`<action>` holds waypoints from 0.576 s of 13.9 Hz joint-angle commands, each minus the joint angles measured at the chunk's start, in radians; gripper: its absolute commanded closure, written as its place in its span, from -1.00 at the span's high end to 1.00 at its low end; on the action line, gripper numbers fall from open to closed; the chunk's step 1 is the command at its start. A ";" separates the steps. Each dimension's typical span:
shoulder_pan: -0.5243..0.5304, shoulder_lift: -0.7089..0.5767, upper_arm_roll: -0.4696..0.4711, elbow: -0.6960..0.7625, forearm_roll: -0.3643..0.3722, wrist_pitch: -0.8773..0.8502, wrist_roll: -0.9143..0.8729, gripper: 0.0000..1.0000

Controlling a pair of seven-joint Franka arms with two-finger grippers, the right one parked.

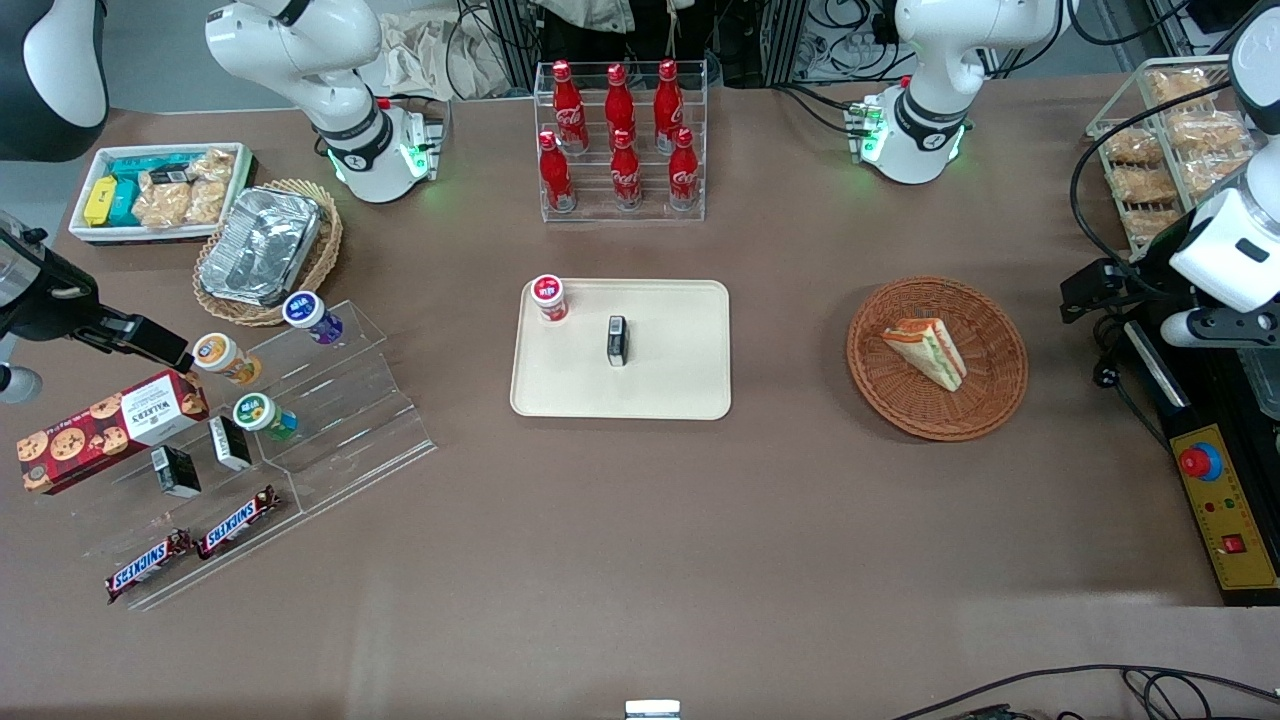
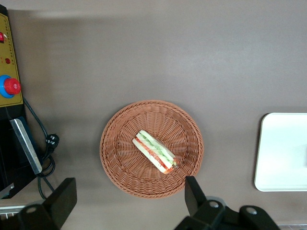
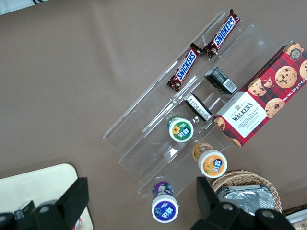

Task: Place sandwich from basket to tray
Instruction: 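Move the left gripper from rest toward the wicker basket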

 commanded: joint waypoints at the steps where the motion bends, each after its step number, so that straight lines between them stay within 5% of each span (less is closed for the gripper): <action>1: -0.002 -0.013 -0.002 0.002 0.006 -0.004 -0.009 0.99; 8: -0.007 -0.060 -0.005 -0.104 0.052 -0.015 -0.144 1.00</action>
